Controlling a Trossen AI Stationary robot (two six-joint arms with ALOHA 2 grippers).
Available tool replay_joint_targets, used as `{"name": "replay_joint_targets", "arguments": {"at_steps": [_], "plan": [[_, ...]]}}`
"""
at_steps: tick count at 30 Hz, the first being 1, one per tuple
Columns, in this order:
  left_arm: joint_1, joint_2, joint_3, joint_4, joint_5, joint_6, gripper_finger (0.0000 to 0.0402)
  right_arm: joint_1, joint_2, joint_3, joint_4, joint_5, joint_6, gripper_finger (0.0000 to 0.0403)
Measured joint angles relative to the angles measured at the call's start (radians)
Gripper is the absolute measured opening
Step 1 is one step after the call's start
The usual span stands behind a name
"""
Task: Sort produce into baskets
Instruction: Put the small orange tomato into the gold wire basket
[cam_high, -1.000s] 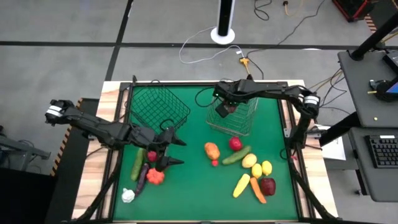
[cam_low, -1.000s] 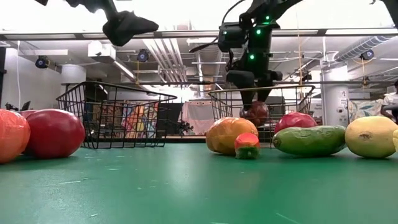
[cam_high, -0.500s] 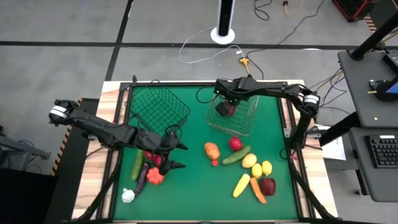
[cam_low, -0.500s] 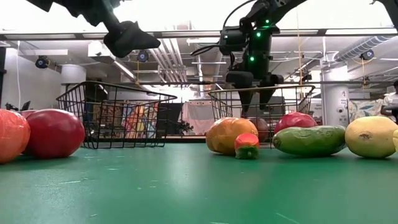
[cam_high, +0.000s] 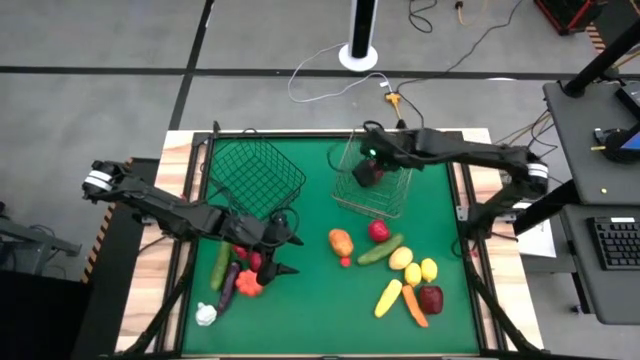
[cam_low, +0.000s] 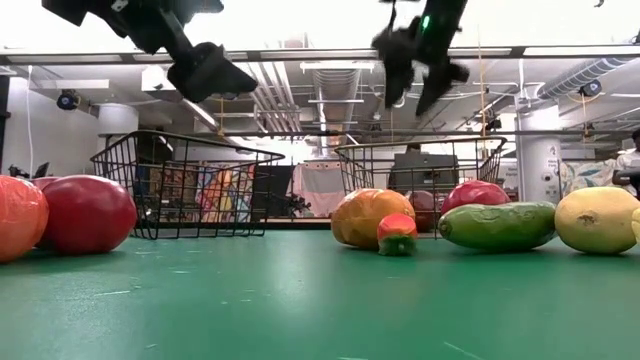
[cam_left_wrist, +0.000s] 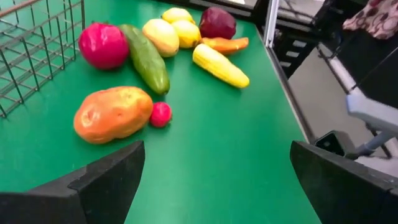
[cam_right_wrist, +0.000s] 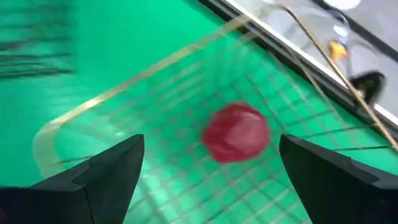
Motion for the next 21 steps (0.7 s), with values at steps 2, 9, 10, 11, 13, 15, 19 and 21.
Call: {"name": "replay_joint_targets", "arguments": {"at_steps": [2, 9, 10, 11, 13, 15, 19, 21], "plan": [[0.000, 0.013, 0.000, 0.001, 0.000, 0.000, 0.0384, 0.071, -0.037, 0.000, 0.014, 0.023, 0.039, 0.0365], [0.000, 0.045, 0.000, 0.007, -0.001, 0.026, 0.0384, 0.320, -0.067, 0.000, 0.037, 0.060, 0.181, 0.0365], [0.000, 0.045, 0.000, 0.006, -0.002, 0.026, 0.0384, 0.352, -0.059, 0.000, 0.044, 0.064, 0.194, 0.0365], [0.001, 0.044, 0.000, 0.006, -0.005, 0.025, 0.0384, 0.379, -0.049, 0.000, 0.049, 0.063, 0.208, 0.0365], [0.002, 0.035, 0.000, 0.007, -0.010, 0.021, 0.0384, 0.429, -0.018, 0.000, 0.063, 0.062, 0.242, 0.0365], [0.002, 0.025, 0.012, -0.008, -0.013, 0.023, 0.0384, 0.473, 0.018, 0.000, 0.068, 0.056, 0.289, 0.0365], [0.002, 0.004, 0.054, -0.088, -0.020, 0.034, 0.0384, 0.540, 0.095, 0.000, 0.067, -0.008, 0.403, 0.0365], [0.001, -0.004, 0.088, -0.161, -0.045, 0.033, 0.0384, 0.561, 0.142, 0.000, 0.066, -0.049, 0.475, 0.0365]]}}
